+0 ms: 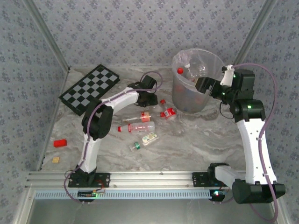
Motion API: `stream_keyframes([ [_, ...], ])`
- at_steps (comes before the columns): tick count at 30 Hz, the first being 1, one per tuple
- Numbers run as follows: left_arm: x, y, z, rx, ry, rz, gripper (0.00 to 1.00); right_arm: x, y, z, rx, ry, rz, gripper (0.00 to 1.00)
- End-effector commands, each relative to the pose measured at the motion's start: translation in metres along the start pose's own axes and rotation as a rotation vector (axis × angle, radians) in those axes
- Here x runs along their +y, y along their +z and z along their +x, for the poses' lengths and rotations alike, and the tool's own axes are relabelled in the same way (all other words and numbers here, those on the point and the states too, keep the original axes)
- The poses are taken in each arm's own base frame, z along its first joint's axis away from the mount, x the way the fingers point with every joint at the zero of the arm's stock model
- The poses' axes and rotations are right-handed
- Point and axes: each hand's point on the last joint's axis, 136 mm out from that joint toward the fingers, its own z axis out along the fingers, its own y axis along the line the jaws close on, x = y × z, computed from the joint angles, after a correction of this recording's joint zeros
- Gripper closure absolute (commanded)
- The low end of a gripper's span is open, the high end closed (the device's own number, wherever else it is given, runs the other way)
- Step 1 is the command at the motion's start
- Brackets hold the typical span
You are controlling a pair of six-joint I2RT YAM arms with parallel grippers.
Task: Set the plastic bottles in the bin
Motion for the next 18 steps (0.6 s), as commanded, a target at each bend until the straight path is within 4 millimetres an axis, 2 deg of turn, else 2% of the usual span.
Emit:
stream_keyframes([
  [1,-0.012,-0.061,-0.034,-0.143,0.097,0.035,0.55,0.037,-0.003,-0.004,-0.014,-0.002,-0.157,0.03],
  [4,-0.014,-0.102,-0.040,-0.251,0.147,0.084,0.61,0.053,0.000,-0.004,-0.017,-0.015,-0.197,0.03],
  [7,-0.015,-0.143,-0.029,-0.343,0.211,0.170,0.73,0.068,0.007,-0.002,0.004,-0.024,-0.235,0.03],
  [9,-0.017,-0.166,-0.014,-0.394,0.232,0.265,0.81,0.081,0.014,0.003,0.033,-0.033,-0.264,0.04],
  [12,-0.022,-0.186,0.019,-0.423,0.254,0.426,0.94,0.103,0.030,0.011,0.084,-0.049,-0.305,0.12],
  [14,-0.027,-0.199,0.038,-0.454,0.290,0.506,1.00,0.119,0.042,0.017,0.120,-0.066,-0.326,0.14],
  [18,-0.032,-0.221,0.066,-0.532,0.359,0.582,1.00,0.147,0.071,0.036,0.198,-0.101,-0.356,0.19],
])
